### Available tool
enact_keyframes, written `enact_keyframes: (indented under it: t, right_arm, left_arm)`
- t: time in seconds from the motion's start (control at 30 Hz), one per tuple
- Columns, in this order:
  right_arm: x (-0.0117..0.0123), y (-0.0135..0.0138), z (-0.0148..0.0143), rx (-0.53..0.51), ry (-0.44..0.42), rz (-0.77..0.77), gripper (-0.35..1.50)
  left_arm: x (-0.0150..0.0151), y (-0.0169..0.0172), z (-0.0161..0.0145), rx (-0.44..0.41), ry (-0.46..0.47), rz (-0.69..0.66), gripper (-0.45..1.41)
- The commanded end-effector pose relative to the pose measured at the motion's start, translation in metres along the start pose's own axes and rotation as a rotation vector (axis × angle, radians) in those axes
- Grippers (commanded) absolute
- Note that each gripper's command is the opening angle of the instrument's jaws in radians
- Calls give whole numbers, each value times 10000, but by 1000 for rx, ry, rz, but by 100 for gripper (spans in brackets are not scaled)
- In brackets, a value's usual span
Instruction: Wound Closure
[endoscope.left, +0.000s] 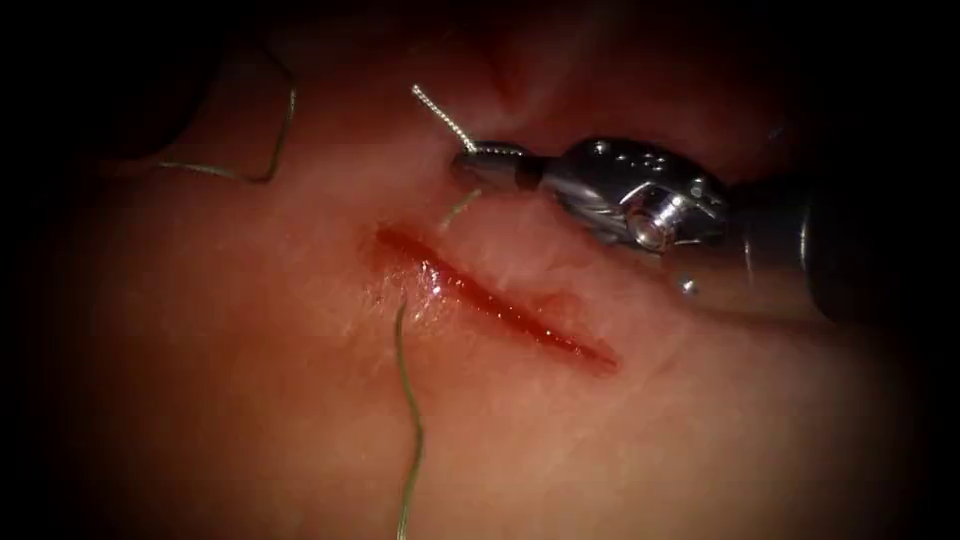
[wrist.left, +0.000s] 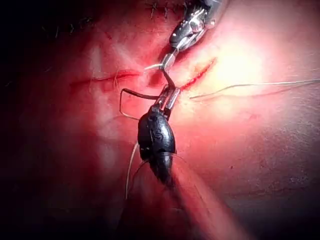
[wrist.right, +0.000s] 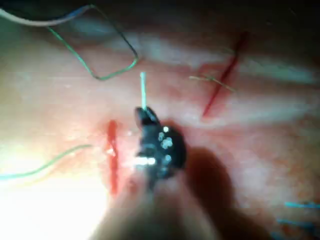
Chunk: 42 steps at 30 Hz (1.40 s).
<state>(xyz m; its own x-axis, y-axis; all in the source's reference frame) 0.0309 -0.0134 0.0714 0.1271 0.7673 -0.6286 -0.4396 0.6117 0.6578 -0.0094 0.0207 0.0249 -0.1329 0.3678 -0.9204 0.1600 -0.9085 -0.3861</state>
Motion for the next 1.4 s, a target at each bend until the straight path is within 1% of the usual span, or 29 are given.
enact_keyframes:
  t: [0.03, 0.27, 0.47, 0.6, 0.63, 0.67, 0.7, 0.73, 0.83, 0.87, 0.9, 1.0, 1.03, 1.1, 1.13, 1.27, 1.4]
  right_arm:
    - [5, -5, 8, 6, 12, -10, -35]
    - [11, -6, 7, 8, 32, -9, -35]
    - [20, -9, 3, 10, 55, 2, -35]
    - [19, -12, 4, 14, 54, 2, -35]
    - [20, -13, 3, 17, 57, 3, 22]
    - [22, -12, 3, 21, 62, 4, 84]
    - [23, -11, 2, 24, 79, 7, 111]
    - [24, -10, 0, 26, 91, 8, 115]
    - [24, -9, -8, 30, 125, -37, 115]
    - [25, -9, -16, 11, 132, -75, 115]
    - [25, -9, -16, 11, 132, -75, 115]
    - [27, -7, -31, -11, 131, -105, 115]
    - [28, -7, -43, -28, 130, -124, 120]
    - [28, -7, -48, -33, 129, -135, 120]
    - [26, -7, -58, -40, 128, -151, 121]
    - [19, -11, -79, -62, 128, -159, 123]
    - [18, -12, -84, -62, 124, -181, 123]
  left_arm:
    - [-6, -4, 5, -1, 1, 2, -45]
    - [-6, -4, 5, -1, 1, 1, -45]
    - [-6, -4, 5, -1, 1, 1, -45]
    - [-6, -4, 5, -1, 1, 2, -45]
    - [-6, -5, 4, -7, -3, 2, -45]
    - [-7, -7, 3, 4, -17, 2, -45]
    - [-11, -10, -1, 17, -26, 4, -45]
    - [-14, -12, -3, 25, -37, 6, -45]
    - [-31, -19, -8, 53, -77, 0, -45]
    - [-46, -24, -8, 70, -95, -13, -45]
    - [-46, -24, -8, 70, -95, -13, -45]
    - [-67, -32, -7, 83, -106, -40, -45]
    - [-79, -36, -7, 91, -110, -55, -45]
    - [-84, -38, -6, 97, -112, -56, -45]
    - [-96, -41, -6, 106, -117, -65, -45]
    - [-115, -45, -4, 120, -122, -81, -45]
    - [-128, -48, -3, 126, -125, -89, -45]
